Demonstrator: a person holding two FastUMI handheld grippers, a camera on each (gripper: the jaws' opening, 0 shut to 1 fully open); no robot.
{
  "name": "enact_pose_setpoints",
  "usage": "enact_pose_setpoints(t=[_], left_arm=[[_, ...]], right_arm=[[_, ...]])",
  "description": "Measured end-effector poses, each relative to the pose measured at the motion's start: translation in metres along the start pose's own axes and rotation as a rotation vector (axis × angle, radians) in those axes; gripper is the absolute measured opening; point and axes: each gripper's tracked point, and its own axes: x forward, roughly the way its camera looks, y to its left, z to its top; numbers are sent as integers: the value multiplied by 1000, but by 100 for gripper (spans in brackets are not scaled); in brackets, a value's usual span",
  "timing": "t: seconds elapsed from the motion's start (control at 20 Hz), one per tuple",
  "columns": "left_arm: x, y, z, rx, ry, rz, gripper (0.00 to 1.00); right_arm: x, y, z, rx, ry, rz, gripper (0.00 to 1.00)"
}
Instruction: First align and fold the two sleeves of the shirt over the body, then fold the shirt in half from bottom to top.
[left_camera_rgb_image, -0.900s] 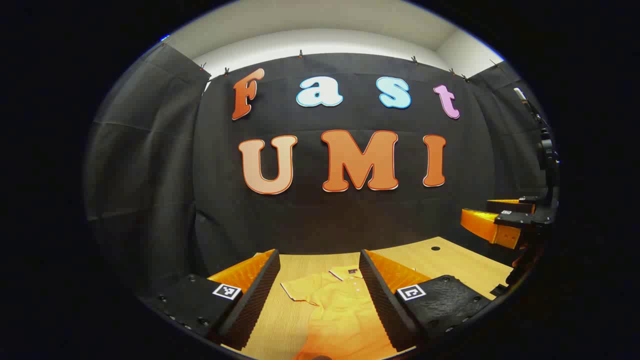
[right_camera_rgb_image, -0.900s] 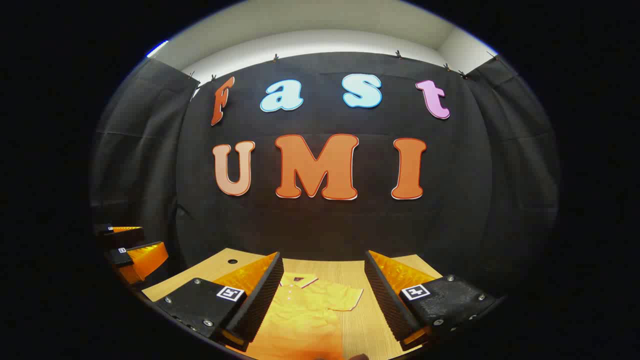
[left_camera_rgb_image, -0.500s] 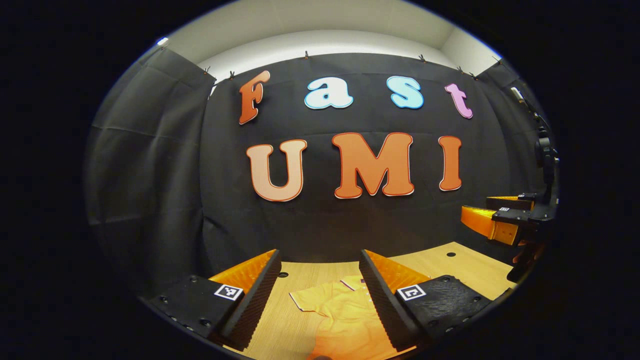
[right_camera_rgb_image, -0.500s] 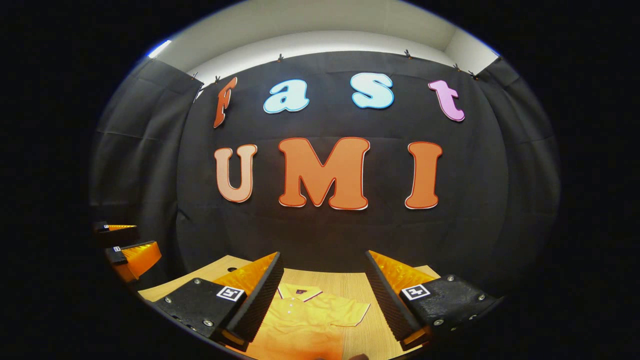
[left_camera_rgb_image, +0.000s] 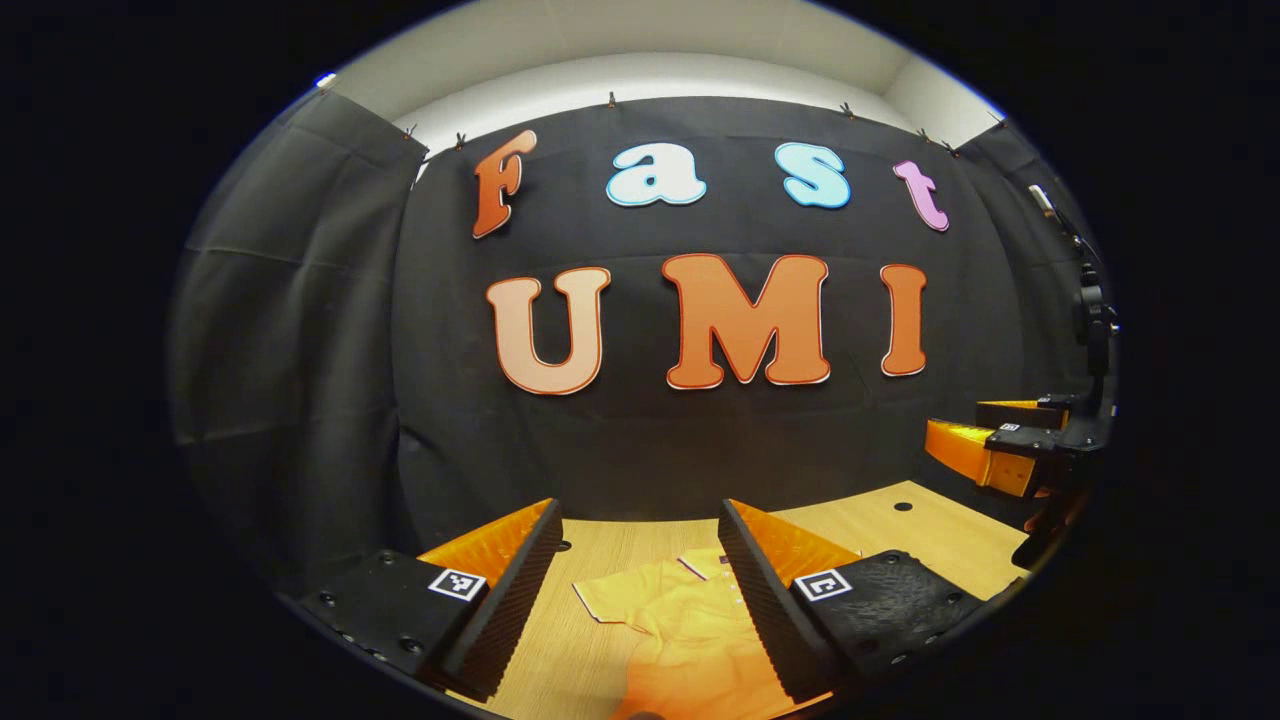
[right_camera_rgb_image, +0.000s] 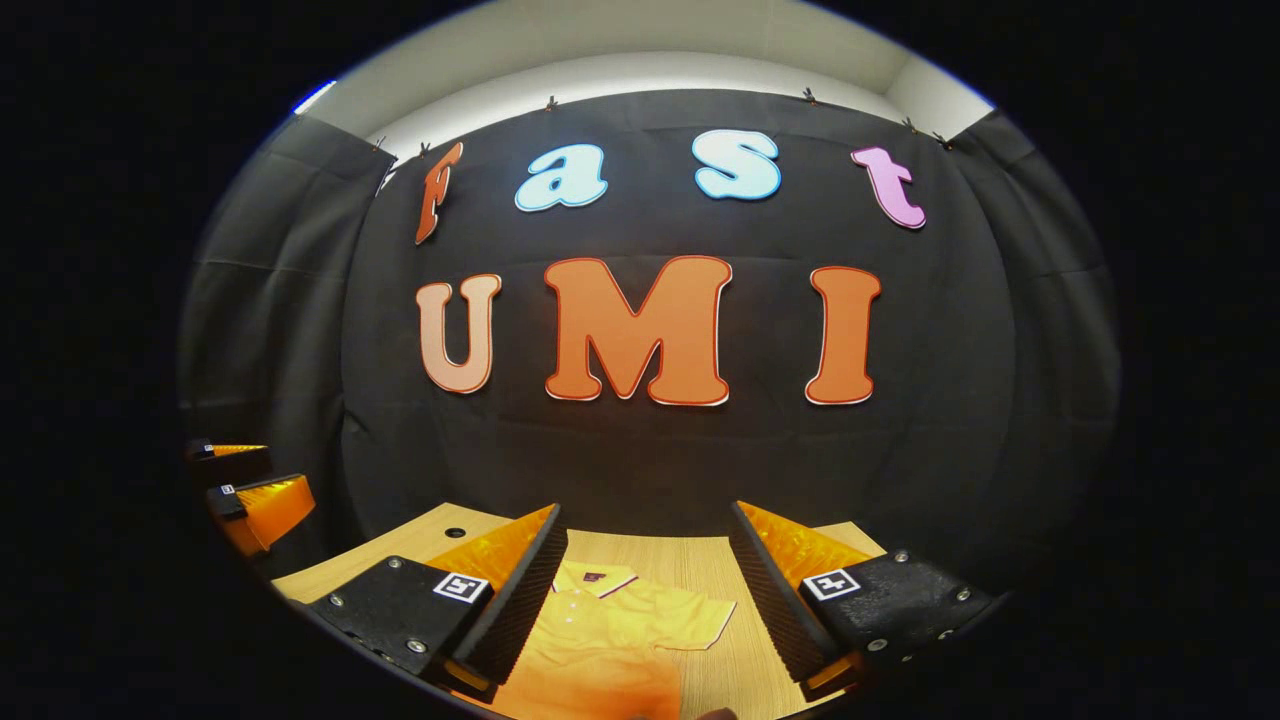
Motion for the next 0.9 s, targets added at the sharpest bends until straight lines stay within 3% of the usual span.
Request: enact_pose_setpoints(t=[0.4, 0.9], left_arm=[[-2, 0, -6, 7, 18, 25, 96], [-5, 2, -30, -1, 98, 122, 96]], right_arm=[[19, -18, -41, 32, 103, 1, 99], [90, -73, -145, 117, 430, -42, 98]])
